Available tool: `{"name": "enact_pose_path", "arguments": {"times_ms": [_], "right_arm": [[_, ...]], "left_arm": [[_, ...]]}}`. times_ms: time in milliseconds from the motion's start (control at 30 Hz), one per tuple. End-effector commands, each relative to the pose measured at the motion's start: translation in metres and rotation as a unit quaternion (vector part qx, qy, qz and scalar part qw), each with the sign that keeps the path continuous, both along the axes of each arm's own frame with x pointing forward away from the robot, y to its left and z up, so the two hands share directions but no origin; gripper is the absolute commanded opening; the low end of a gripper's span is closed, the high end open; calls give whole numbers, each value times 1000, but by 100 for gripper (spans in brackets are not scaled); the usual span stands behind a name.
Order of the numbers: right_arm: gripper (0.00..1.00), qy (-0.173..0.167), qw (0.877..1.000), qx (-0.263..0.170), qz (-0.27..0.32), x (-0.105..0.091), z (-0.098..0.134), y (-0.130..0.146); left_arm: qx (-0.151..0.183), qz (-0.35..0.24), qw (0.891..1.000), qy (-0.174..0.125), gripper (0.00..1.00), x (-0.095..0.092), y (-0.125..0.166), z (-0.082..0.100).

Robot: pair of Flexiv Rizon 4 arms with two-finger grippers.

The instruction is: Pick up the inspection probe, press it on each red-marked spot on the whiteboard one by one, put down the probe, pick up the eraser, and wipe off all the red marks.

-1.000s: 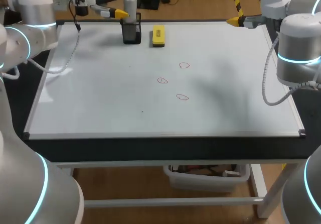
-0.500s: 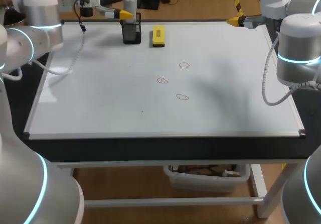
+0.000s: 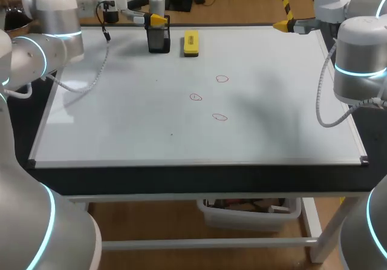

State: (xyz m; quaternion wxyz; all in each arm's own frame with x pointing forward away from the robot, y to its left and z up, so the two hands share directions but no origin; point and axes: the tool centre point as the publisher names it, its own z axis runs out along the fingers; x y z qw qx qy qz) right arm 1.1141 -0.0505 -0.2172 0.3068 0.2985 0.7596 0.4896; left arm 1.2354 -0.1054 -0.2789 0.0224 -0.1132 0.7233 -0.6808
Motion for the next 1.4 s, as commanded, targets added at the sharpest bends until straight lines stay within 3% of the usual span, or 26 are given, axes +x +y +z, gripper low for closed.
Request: {"name": "enact_pose_path", "arguments": {"times_ms": [33, 100, 200, 267, 300, 333, 600, 1400], "right_arm": [[100, 0, 1000, 0, 0, 0, 0, 0], [100, 0, 1000, 0, 0, 0, 0, 0], [100, 0, 1000, 0, 0, 0, 0, 0], [100, 0, 1000, 0, 0, 0, 0, 0], [100, 0, 1000, 0, 0, 0, 0, 0], [100, 0, 1000, 0, 0, 0, 0, 0], [100, 0, 1000, 0, 0, 0, 0, 0], [100, 0, 1000, 0, 0, 0, 0, 0]], "left_arm": [[-2, -5, 1000, 0, 100, 7, 0, -3], [-2, -4, 1000, 0, 95, 7, 0, -3], [0, 1, 1000, -1, 50, 7, 2, -3], [0, 1, 1000, -1, 29, 7, 3, -4], [0, 2, 1000, -1, 9, 7, 4, -4], [0, 3, 1000, -1, 0, 7, 4, -4], [-2, -2, 1000, -12, 0, 5, 7, 3], [-24, 11, 999, -46, 0, -12, 12, 72]]}}
